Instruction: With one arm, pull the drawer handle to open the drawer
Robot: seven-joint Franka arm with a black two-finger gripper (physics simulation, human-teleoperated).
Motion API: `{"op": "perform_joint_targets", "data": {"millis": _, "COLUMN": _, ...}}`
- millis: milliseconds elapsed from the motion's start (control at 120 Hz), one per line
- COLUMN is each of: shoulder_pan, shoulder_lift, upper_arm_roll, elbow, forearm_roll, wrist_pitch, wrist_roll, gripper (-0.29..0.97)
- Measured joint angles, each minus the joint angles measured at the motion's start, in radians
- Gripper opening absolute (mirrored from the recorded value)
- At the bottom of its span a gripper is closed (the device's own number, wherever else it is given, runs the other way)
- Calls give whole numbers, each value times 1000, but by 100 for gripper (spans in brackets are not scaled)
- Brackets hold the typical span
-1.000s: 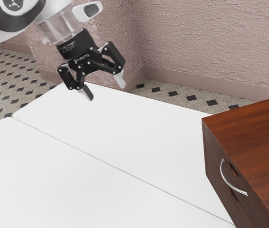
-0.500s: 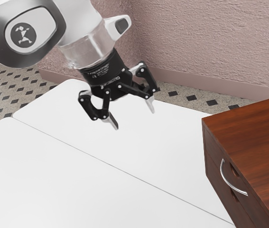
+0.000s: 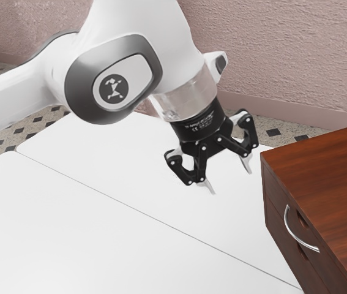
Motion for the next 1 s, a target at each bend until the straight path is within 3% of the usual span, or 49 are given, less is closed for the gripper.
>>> {"op": "perform_joint_targets", "data": {"millis": 400, "shoulder_pan": -6, "shoulder_lift": -87, "upper_arm_roll": -28, "elbow": -319, "forearm_roll": -200, "wrist_pitch": 414, "wrist_roll": 7, "gripper": 36}}
{"op": "perform_joint_targets", "data": {"millis": 1000, "shoulder_pan": -6, "shoulder_lift": -122, "upper_arm_roll": -78, "elbow": -453, "forearm_roll": -234, "wrist_pitch": 621, "wrist_roll": 182, "gripper": 23}}
